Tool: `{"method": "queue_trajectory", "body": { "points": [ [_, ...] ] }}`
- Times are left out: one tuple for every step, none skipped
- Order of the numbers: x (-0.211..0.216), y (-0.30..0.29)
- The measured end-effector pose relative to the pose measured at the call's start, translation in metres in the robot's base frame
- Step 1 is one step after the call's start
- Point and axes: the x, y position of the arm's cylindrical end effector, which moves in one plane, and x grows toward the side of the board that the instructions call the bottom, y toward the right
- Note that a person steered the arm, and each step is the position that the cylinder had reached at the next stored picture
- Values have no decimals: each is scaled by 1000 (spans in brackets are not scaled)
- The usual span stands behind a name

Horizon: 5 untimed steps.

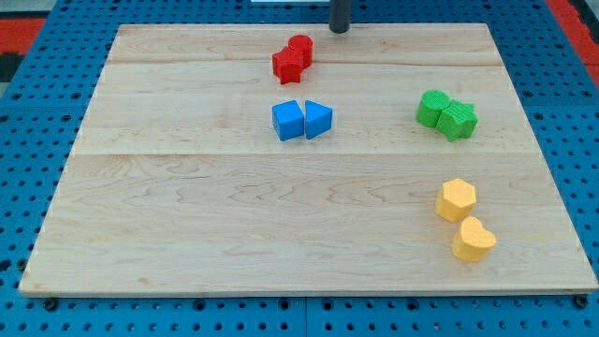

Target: Separate the red star from the red circle

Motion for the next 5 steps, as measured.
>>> {"method": "queue_trajectory", "body": {
  "points": [
    [18, -1],
    [31, -13],
    [36, -18],
    [37, -18],
    [37, -18]
  ]
}}
